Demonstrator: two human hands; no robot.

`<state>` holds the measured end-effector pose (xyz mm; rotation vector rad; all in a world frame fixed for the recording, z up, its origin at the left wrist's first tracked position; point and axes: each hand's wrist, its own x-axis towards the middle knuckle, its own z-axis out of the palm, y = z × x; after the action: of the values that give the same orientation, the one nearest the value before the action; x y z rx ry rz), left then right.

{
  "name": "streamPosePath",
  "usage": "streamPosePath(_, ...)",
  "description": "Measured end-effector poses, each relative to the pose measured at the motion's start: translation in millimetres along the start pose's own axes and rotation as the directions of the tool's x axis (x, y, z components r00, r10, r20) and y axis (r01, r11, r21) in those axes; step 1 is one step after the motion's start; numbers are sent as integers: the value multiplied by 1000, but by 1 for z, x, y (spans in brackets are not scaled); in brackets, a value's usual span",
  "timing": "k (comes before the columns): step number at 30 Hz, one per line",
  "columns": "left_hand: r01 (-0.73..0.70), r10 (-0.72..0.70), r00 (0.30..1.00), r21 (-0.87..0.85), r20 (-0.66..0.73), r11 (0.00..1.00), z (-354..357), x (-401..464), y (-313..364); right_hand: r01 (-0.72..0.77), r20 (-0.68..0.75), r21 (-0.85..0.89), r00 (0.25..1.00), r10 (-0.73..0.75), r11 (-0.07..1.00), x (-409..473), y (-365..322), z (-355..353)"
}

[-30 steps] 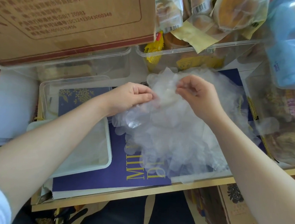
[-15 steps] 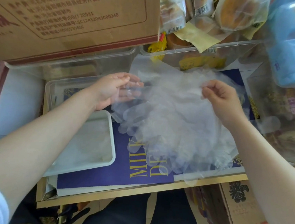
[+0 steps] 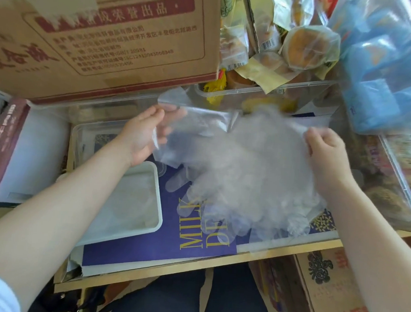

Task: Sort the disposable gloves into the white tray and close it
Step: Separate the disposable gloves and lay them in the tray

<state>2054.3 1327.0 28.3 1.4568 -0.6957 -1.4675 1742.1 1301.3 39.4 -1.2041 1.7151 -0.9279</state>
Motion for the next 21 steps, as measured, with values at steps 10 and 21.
streamPosePath(10,-156,226,973,574,-52,804,21,-9,20,187,933,57,339,-118,981,-38,-74,-9)
streamPosePath(21,-275,149,911,295,385,915,46,-52,40,460,685,-67,666,-294,886,-47,-97,32)
